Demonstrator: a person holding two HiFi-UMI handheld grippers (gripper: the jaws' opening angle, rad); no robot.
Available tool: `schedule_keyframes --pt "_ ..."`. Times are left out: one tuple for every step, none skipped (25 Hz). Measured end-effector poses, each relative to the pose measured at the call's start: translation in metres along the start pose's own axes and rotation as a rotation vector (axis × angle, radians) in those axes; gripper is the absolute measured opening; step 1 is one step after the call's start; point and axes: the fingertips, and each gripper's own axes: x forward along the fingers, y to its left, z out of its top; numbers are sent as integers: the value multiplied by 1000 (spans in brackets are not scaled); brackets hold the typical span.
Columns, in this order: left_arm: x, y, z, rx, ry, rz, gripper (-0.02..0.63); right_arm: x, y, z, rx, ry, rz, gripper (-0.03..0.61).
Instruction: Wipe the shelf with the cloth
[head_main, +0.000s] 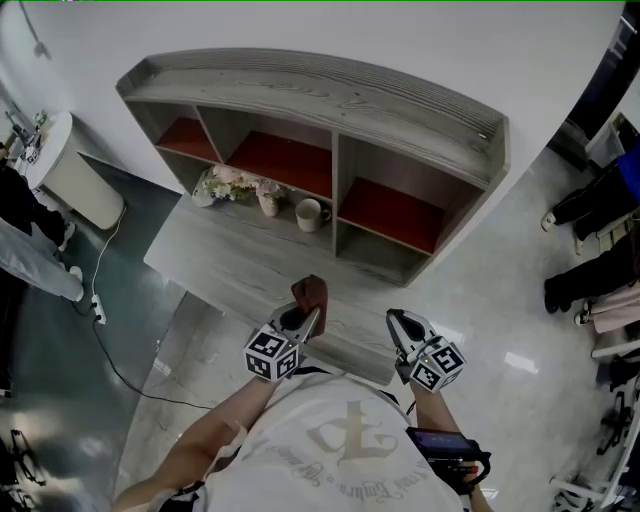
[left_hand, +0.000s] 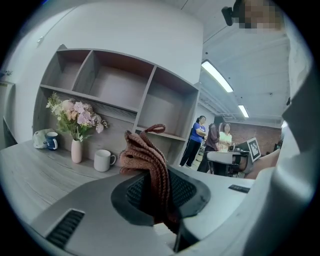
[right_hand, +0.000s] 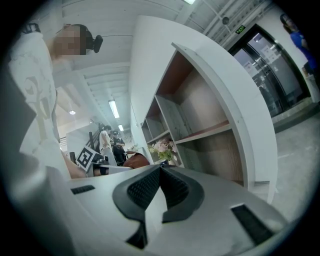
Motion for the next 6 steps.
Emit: schedule_keyframes --pt "2 -2 0 1 0 0 63 -1 -2 1 -1 -1 2 3" --pt "4 -3 -1 1 0 1 63 -2 -3 1 -1 -2 5 4" --pt "6 -5 -1 2 0 2 63 -3 -5 2 0 -3 7 3" --pt "8 -7 -2 3 1 3 63 -5 -7 2 1 -4 8 3" --pt "11 -8 -2 4 1 3 63 -6 -9 2 3 -4 9 4" --pt "13 -10 -2 6 2 4 63 -7 -11 2 6 -4 11 3"
